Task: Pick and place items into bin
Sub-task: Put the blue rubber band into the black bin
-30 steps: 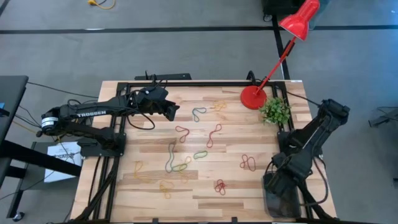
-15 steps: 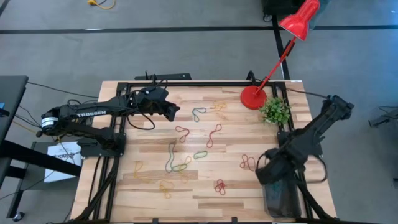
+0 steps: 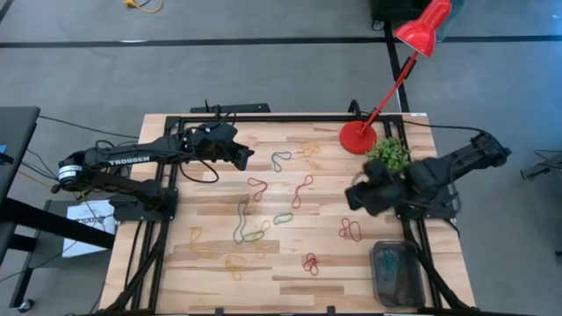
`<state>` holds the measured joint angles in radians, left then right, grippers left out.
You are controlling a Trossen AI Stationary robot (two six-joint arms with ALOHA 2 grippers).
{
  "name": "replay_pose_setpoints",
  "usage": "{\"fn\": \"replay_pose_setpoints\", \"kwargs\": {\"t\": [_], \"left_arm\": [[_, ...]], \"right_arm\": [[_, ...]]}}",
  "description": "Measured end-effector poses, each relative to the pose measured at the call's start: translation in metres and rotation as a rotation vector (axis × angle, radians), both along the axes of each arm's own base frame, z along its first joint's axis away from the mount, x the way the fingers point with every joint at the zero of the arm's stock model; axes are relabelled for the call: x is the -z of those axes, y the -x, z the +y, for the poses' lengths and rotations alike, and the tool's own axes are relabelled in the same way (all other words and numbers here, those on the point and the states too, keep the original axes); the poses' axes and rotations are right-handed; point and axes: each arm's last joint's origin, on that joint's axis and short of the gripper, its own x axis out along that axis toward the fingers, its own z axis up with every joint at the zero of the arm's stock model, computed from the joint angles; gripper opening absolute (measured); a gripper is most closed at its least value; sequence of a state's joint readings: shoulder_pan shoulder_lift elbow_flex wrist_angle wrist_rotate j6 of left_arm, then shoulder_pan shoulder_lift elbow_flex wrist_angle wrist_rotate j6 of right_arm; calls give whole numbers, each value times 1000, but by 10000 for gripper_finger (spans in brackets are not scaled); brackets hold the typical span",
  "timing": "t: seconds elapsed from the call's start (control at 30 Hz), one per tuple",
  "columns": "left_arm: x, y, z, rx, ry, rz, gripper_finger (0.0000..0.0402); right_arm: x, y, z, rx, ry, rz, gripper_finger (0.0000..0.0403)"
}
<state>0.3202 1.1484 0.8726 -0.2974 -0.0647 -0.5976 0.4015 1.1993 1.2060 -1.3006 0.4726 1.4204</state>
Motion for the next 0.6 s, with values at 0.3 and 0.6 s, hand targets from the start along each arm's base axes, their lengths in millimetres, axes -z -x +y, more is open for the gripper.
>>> {"fn": "replay_pose_setpoints", "kwargs": {"t": [0.3,0.6], "left_arm": [[0,0,0,-52,74,-32,146],[-9,10,-2,-134,120,-80,146]], "right_arm": [[16,-66,-61,-271,40,27,102],[60,-148,-134,-621,32,-220,102]]}}
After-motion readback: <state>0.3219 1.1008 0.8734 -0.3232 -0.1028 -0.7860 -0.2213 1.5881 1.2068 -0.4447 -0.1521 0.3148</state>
